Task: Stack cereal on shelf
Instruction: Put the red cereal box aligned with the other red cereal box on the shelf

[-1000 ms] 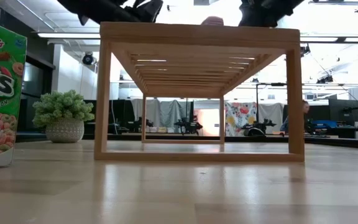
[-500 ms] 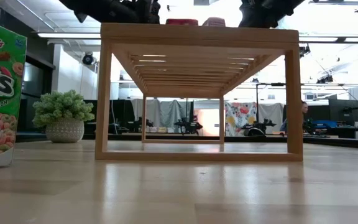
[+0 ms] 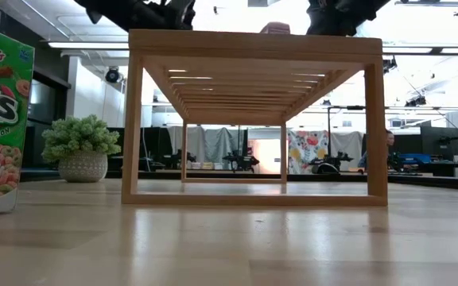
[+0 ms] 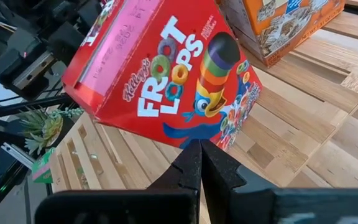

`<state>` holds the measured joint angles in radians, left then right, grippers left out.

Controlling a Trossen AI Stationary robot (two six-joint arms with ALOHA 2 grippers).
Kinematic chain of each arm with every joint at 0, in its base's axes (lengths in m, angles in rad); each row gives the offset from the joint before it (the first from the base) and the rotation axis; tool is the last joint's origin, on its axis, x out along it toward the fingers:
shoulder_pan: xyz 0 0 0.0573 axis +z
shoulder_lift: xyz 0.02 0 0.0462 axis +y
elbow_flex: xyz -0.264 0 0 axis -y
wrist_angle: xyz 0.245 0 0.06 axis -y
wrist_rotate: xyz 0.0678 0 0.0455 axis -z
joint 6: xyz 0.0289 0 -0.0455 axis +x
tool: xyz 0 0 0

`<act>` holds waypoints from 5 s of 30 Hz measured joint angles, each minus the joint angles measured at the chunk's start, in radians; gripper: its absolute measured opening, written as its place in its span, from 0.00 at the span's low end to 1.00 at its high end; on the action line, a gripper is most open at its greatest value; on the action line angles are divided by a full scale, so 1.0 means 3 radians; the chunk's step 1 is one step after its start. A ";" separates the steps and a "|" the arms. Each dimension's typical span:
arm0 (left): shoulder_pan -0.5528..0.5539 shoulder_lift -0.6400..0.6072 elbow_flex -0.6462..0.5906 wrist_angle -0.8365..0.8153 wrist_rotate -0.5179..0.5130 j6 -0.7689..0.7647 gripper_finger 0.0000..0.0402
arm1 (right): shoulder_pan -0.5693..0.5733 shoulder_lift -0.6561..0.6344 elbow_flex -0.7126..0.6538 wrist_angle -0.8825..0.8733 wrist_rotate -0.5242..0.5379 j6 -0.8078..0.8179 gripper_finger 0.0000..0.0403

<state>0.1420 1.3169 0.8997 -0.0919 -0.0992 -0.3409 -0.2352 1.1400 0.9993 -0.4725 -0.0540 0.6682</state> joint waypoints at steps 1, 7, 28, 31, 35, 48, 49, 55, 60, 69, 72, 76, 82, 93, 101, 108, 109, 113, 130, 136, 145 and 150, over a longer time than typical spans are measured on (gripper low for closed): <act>0.0015 -0.0002 0.0000 0.0011 0.0035 0.0008 0.00 | 0.0000 0.0000 0.0000 0.0000 0.0000 0.0001 0.00; 0.0004 -0.0040 -0.0001 -0.0055 0.0070 0.0012 0.00 | 0.0000 0.0000 0.0000 0.0000 -0.0019 0.0007 0.00; 0.0734 -0.0220 0.1188 -0.1268 0.0663 0.1009 0.43 | -0.0003 -0.0158 0.0184 -0.0229 0.0117 -0.0148 0.00; 0.0777 -0.0102 0.1192 -0.1466 0.0664 0.0890 0.57 | -0.0003 -0.0158 0.0184 -0.0268 0.0117 -0.0153 0.00; 0.0771 -0.0007 0.1191 -0.1495 0.0675 0.0905 0.70 | -0.0003 -0.0158 0.0184 -0.0267 0.0127 -0.0158 0.00; 0.0823 0.0040 0.0790 -0.0842 0.1083 0.0978 0.75 | -0.0003 -0.0158 0.0184 -0.0268 0.0140 -0.0160 0.00; 0.0823 0.0050 0.0765 -0.0763 0.1085 0.0982 0.75 | -0.0003 -0.0158 0.0184 -0.0268 0.0140 -0.0159 0.00; 0.0823 0.0190 0.0739 -0.0603 0.1218 0.1037 0.75 | -0.0001 -0.0158 0.0184 -0.0268 0.0149 -0.0159 0.00; 0.0822 0.0303 0.0739 -0.0512 0.1258 0.1062 0.75 | -0.0003 -0.0158 0.0184 -0.0270 0.0167 -0.0150 0.00; 0.0819 0.0266 0.0739 -0.0497 0.1260 0.1057 0.72 | -0.0003 -0.0158 0.0184 -0.0274 0.0168 -0.0149 0.00; 0.0818 0.0229 0.0739 -0.0492 0.1260 0.1055 0.66 | -0.0002 -0.0158 0.0184 -0.0274 0.0168 -0.0139 0.00; 0.0818 0.0207 0.0739 -0.0470 0.1260 0.1054 0.58 | -0.0003 -0.0158 0.0184 -0.0273 0.0169 -0.0135 0.00; 0.0753 0.0221 0.0739 -0.0466 0.1252 0.1029 0.48 | -0.0003 -0.0158 0.0183 -0.0272 0.0170 -0.0135 0.00; 0.0681 -0.0205 0.0739 -0.0749 0.1423 0.1158 0.43 | -0.0002 -0.0158 0.0183 -0.0271 0.0172 -0.0135 0.00; 0.0624 -0.0046 0.1263 -0.1381 0.2004 0.1730 0.42 | -0.0003 -0.0159 0.0183 -0.0264 0.0171 -0.0156 0.00; 0.0569 0.0521 0.1951 -0.1947 0.1700 0.2369 0.42 | -0.0003 -0.0159 0.0182 -0.0264 0.0170 -0.0150 0.00; 0.0570 0.0583 0.1985 -0.1974 0.1699 0.2388 0.42 | -0.0003 -0.0159 0.0182 -0.0264 0.0170 -0.0150 0.00; 0.0570 0.0725 0.2010 -0.1988 0.1692 0.2432 0.42 | -0.0002 -0.0159 0.0182 -0.0264 0.0170 -0.0150 0.00; 0.0549 0.0811 0.2013 -0.1948 0.1501 0.2637 0.46 | -0.0001 -0.0159 0.0182 -0.0264 0.0170 -0.0159 0.00; 0.0551 0.0811 0.2013 -0.1903 0.1243 0.2533 0.55 | -0.0003 -0.0159 0.0182 -0.0264 0.0170 -0.0160 0.00; 0.0551 0.0802 0.2029 -0.1884 0.1199 0.2481 0.64 | -0.0001 -0.0159 0.0182 -0.0264 0.0170 -0.0146 0.00; 0.0566 0.0795 0.2260 -0.2070 0.1195 0.2454 0.64 | -0.0001 -0.0159 0.0182 -0.0264 0.0169 -0.0136 0.00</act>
<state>0.3117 1.5555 1.5777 -0.7128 0.2592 0.3954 -0.2356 1.0924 1.0538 -0.5518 -0.0032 0.6273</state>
